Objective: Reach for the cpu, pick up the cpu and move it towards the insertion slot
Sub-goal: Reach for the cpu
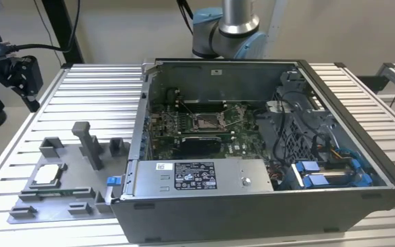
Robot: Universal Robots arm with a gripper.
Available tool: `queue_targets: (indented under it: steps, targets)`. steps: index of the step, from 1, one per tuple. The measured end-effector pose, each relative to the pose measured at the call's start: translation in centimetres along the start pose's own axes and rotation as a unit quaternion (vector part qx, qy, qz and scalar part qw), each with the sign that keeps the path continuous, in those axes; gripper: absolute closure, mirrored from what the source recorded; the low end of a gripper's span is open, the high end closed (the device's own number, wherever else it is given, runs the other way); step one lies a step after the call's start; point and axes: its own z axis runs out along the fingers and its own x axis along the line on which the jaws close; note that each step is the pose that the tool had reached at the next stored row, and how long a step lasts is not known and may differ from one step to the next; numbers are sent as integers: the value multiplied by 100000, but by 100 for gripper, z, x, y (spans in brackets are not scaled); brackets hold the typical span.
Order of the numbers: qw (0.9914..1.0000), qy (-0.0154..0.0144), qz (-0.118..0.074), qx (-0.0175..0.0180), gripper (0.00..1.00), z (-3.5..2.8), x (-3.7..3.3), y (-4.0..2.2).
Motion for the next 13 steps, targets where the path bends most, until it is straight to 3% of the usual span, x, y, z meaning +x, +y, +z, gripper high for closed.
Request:
queue_targets:
  steps: [13]
  targets:
    - [100000, -24, 243, 1, 0, 86, 0, -4]
